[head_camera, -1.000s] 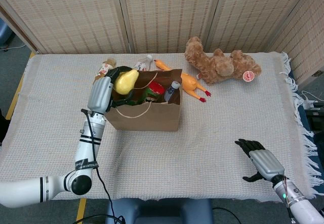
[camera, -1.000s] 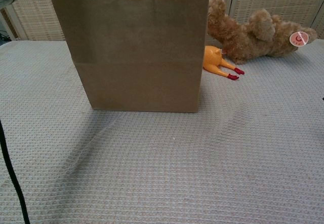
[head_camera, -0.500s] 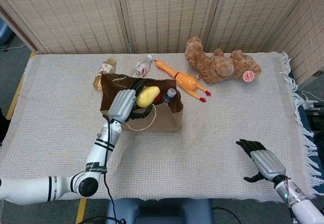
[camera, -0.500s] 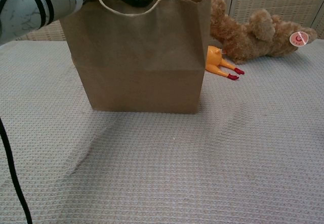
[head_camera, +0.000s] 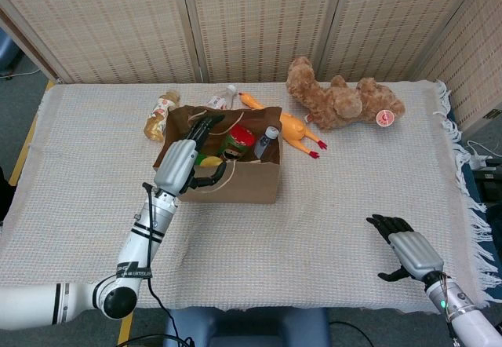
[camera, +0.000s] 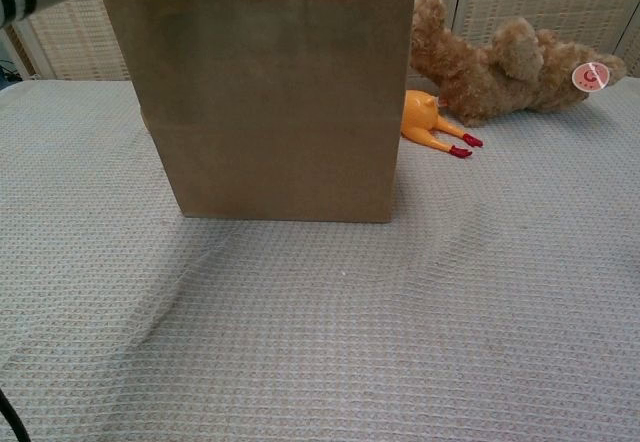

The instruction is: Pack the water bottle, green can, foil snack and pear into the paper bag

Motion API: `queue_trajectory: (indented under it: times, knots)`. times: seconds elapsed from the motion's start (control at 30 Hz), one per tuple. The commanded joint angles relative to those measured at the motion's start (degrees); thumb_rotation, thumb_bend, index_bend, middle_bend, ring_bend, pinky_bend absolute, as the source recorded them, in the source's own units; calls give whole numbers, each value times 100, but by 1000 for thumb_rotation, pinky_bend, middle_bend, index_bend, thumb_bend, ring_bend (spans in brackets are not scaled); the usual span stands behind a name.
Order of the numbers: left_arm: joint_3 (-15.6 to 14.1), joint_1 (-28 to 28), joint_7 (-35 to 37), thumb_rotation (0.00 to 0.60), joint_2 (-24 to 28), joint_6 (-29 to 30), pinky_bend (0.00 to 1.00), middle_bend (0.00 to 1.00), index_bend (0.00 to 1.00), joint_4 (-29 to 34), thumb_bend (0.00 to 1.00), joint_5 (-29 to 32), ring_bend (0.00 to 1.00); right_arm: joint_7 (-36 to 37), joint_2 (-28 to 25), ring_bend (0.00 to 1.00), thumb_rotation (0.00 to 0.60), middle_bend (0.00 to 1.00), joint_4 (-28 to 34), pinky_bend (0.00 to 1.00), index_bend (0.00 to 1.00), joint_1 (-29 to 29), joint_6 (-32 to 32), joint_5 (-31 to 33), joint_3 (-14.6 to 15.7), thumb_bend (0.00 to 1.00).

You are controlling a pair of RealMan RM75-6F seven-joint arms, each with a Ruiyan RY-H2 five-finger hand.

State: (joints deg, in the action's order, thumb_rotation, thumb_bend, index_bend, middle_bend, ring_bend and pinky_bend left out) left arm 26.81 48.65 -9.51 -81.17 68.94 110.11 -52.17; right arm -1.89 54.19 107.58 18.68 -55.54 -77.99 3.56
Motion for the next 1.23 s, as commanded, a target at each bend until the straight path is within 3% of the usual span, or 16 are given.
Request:
queue_trajectory:
  times: [0.03,0.27,0.47,0.6,0.67,0.73,0.87,1.0,1.23]
  knots:
    - [-43,-372,256,600,371,267,174,46,73,259,428,-308,0,-13,12,0,600,0,-6,0,0,-15,-26,-30,10,22]
    - [-249,-1279,803,600,1289,587,174,60,78,392,493,-483,0,8,23,0,600,0,-21,0,0,-50,-87,-91,21,22]
    - [-939,-2266,1189,600,1880,1133,174,63,77,120,492,-1365,0,19,52,0,600,0,-46,0,0,-69,-155,-140,4,22]
    - [-1145,-2478,1232,600,1923,1291,167,59,73,32,492,-1612,0,19,66,0,600,0,-58,0,0,-77,-179,-156,0,21]
    - [-1546,-2858,1187,600,1915,1592,148,44,53,-120,480,-1955,0,-1,89,0,600,0,-73,0,0,-85,-214,-171,-8,22]
    - [-2371,-3426,747,600,1809,1886,118,19,26,-425,453,-2429,0,-52,145,0,600,0,-112,0,0,-116,-323,-232,-25,22]
    - [-2878,-3989,344,600,1473,2409,51,0,0,-997,409,-2881,0,-84,223,0,600,0,-166,0,0,-167,-454,-280,-41,22]
    - [-3028,-4353,257,600,1280,2756,22,0,0,-1415,401,-3087,0,-94,287,0,600,0,-218,0,0,-208,-577,-351,-59,22]
    - [-2961,-4500,407,600,1176,2828,14,0,0,-1750,399,-3290,0,-197,411,0,600,0,-312,0,0,-267,-762,-547,-48,22]
